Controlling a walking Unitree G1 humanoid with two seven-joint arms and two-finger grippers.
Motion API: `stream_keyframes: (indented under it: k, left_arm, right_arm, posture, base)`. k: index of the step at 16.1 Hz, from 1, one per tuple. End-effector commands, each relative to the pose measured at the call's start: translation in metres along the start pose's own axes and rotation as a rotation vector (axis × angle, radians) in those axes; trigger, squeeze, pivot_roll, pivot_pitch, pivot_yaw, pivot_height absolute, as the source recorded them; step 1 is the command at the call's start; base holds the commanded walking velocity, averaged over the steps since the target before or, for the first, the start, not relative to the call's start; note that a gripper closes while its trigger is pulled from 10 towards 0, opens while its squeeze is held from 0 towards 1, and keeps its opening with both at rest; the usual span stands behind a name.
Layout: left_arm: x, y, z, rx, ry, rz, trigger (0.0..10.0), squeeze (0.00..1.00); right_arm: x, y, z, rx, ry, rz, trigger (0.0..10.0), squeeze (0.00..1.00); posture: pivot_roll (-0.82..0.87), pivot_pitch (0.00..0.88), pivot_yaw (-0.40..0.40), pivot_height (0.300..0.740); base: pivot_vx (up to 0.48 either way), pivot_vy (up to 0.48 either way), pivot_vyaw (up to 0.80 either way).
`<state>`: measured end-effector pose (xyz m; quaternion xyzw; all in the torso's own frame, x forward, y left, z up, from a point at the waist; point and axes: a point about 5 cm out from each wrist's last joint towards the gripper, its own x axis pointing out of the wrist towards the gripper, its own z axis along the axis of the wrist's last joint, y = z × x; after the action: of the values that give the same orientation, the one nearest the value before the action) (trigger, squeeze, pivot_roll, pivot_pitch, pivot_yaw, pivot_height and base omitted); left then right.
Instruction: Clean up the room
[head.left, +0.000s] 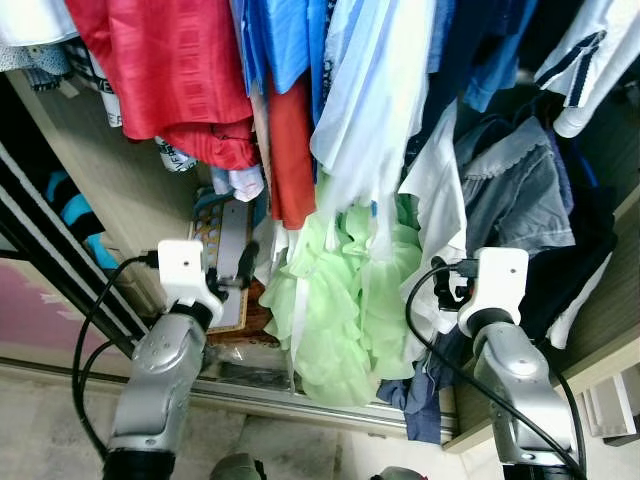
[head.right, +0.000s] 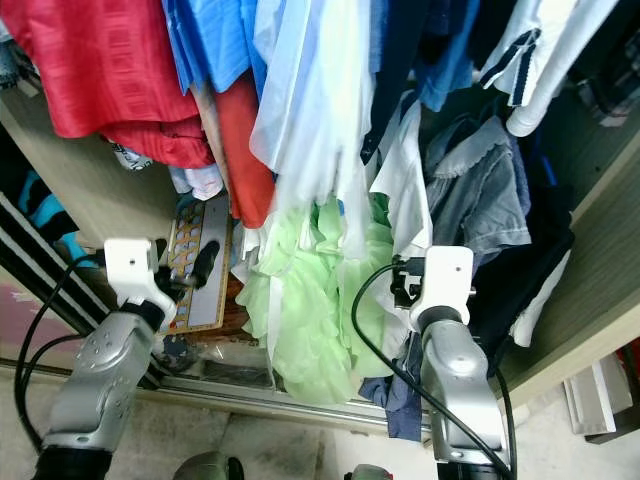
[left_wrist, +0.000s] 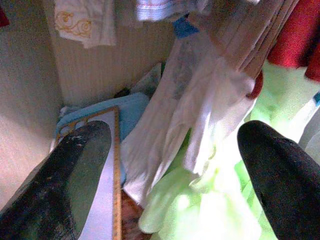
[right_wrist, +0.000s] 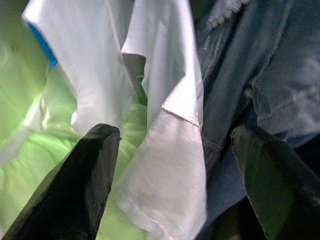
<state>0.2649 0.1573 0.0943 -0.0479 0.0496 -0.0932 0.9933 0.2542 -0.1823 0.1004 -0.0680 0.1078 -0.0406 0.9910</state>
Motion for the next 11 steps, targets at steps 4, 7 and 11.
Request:
stream_keyframes:
  k: [4, 7, 11]
  left_arm:
    - [0.003, -0.002, 0.008, 0.023, -0.04, -0.009, 10.0, 0.0]
    - [0.002, -0.003, 0.007, 0.027, -0.042, -0.023, 10.0, 0.0]
    - [0.003, -0.002, 0.012, 0.031, -0.092, 0.025, 10.0, 0.0]
  right_arm:
    - [0.004, 0.002, 0.003, 0.09, 0.006, 0.024, 10.0, 0.0]
    - [0.003, -0.002, 0.005, 0.06, -0.012, 0.001, 10.0, 0.0]
    - [0.002, 0.008, 0.011, 0.054, -0.048, 0.071, 10.0, 0.0]
  posture:
    - [0.0, 0.0, 0.017, 0.74]
    - [0.0, 0.0, 0.019, 0.74]
    - [0.0, 0.0, 0.017, 0.74]
  base:
    - [0.0, 0.0, 0.0]
    - [0.0, 0.0, 0.0]
    - [0.0, 0.0, 0.8]
